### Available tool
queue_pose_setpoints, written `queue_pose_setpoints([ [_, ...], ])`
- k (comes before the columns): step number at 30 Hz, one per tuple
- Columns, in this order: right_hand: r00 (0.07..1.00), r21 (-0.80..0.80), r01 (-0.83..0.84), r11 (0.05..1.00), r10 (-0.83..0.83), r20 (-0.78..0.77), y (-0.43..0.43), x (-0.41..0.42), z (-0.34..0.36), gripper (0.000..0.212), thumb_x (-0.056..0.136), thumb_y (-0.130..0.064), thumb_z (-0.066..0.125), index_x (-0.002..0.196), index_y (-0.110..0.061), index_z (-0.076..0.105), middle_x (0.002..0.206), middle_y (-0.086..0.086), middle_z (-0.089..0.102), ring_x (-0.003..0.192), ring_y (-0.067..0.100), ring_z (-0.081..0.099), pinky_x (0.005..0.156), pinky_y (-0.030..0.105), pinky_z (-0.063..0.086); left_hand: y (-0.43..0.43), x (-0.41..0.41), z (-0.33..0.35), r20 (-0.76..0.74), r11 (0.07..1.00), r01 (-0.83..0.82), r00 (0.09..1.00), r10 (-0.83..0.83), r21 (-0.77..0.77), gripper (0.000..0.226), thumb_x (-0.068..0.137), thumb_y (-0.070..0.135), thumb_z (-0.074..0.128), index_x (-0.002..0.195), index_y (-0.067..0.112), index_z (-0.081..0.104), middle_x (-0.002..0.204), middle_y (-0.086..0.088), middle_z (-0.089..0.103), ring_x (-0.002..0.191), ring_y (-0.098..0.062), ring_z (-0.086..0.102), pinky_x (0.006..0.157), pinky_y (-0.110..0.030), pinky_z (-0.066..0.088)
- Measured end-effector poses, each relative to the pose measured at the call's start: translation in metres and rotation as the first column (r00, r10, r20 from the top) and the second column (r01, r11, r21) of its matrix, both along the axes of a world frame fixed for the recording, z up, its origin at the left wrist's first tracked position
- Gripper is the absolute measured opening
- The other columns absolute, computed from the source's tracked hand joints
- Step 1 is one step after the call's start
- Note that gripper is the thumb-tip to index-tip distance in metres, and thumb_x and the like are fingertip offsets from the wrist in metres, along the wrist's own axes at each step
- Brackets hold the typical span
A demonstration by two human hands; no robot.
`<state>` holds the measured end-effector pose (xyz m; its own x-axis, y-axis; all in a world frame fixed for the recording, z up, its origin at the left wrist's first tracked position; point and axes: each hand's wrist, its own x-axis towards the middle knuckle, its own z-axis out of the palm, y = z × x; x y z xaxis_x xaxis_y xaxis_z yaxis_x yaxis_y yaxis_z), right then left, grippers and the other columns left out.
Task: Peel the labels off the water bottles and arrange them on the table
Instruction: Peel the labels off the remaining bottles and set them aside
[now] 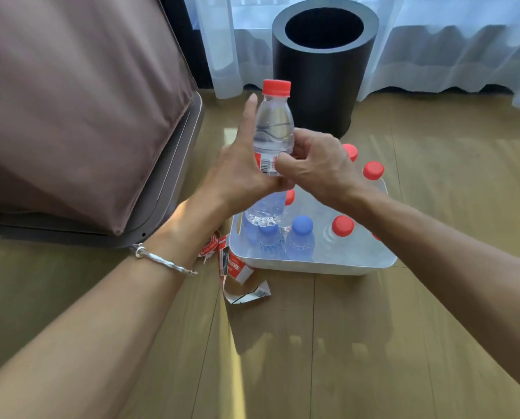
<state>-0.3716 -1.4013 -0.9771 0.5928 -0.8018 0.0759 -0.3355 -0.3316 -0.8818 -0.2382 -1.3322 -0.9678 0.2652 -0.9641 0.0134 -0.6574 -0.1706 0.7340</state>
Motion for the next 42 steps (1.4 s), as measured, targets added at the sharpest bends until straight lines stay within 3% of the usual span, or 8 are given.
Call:
queue_pose_setpoints([
  [3,1.000,-0.001,-0.011,1.000,0.011,0.001,-0.001,0.001,-0.002,0.025,0.083,-0.020,0.058,0.105,-0.017,0.070,0.085,0.005,0.073,0.079,0.028,0.068,0.070,0.044,0.058,0.000,-0.004,-0.001,0.022,1.000,-0.019,1.000,0.020,-0.010,0.118,0.075,0.026,0.085,0.156,0.029,0.000,0.125,0.006,0.061,0.095,-0.008,0.061,0.072,-0.007,0.042],
  [9,0.994,-0.092,0.111,0.990,-0.109,0.027,-0.006,0.001,-0.004,0.031,0.088,-0.009,0.051,0.114,-0.005,0.069,0.097,0.006,0.073,0.085,0.018,0.068,0.077,0.039,0.058,-0.002,-0.017,0.000,0.104,0.991,-0.071,0.991,0.082,-0.110,0.115,0.074,0.037,0.083,0.157,0.026,0.004,0.124,-0.003,0.065,0.103,-0.025,0.067,0.087,-0.043,0.054],
  [14,0.989,0.093,-0.002,0.996,-0.011,0.146,-0.010,-0.004,0.001,0.028,0.095,-0.004,0.051,0.115,-0.007,0.069,0.094,0.002,0.072,0.080,0.002,0.068,0.067,0.020,0.055,-0.004,-0.020,0.001,0.121,0.987,-0.089,0.987,0.105,-0.130,0.117,0.075,0.035,0.083,0.157,0.022,0.000,0.129,-0.005,0.063,0.104,-0.024,0.067,0.089,-0.044,0.054],
  [19,0.984,0.098,-0.064,0.993,0.046,0.174,-0.007,-0.002,0.002,0.030,0.087,-0.020,0.056,0.112,-0.011,0.069,0.097,0.011,0.074,0.087,0.020,0.070,0.081,0.042,0.059,-0.002,-0.014,0.004,0.086,0.989,-0.114,0.989,0.123,-0.099,0.121,0.071,0.033,0.086,0.157,0.030,0.000,0.134,-0.003,0.060,0.110,-0.023,0.064,0.091,-0.042,0.053],
  [24,0.990,0.010,-0.052,0.999,0.050,0.134,-0.003,-0.002,0.006,0.040,0.073,-0.035,0.055,0.104,-0.015,0.071,0.086,0.011,0.072,0.073,0.021,0.065,0.071,0.043,0.059,-0.002,-0.008,0.004,0.017,0.994,-0.087,0.996,0.088,-0.073,0.120,0.067,0.039,0.084,0.156,0.033,0.004,0.120,0.003,0.067,0.103,-0.019,0.067,0.089,-0.045,0.054],
  [30,0.987,0.019,-0.069,0.997,0.065,0.145,-0.008,-0.009,0.002,0.028,0.088,-0.009,0.058,0.112,-0.014,0.072,0.094,0.005,0.076,0.086,0.016,0.073,0.075,0.031,0.060,-0.001,-0.008,0.006,0.038,0.996,-0.049,0.998,0.052,-0.069,0.112,0.070,0.030,0.085,0.156,0.031,0.012,0.120,0.003,0.066,0.102,-0.017,0.067,0.091,-0.040,0.054],
  [37,0.977,0.025,0.042,0.999,-0.046,0.206,-0.011,-0.007,-0.002,0.027,0.094,-0.003,0.056,0.116,-0.006,0.071,0.089,-0.003,0.072,0.075,-0.005,0.067,0.064,0.013,0.050,-0.001,-0.017,0.006,0.056,0.990,-0.049,0.997,0.056,-0.133,0.113,0.069,0.034,0.085,0.154,0.028,0.012,0.114,0.011,0.059,0.098,-0.018,0.068,0.086,-0.040,0.056],
  [42,0.977,0.128,-0.077,0.989,0.049,0.207,-0.008,-0.008,0.007,0.027,0.095,-0.003,0.052,0.115,-0.007,0.068,0.087,-0.006,0.070,0.074,-0.004,0.066,0.065,0.013,0.050,-0.004,-0.013,0.005,0.049,0.990,-0.074,0.996,0.081,-0.121,0.116,0.068,0.038,0.085,0.155,0.031,0.009,0.127,0.003,0.062,0.105,-0.023,0.066,0.091,-0.045,0.054],
])
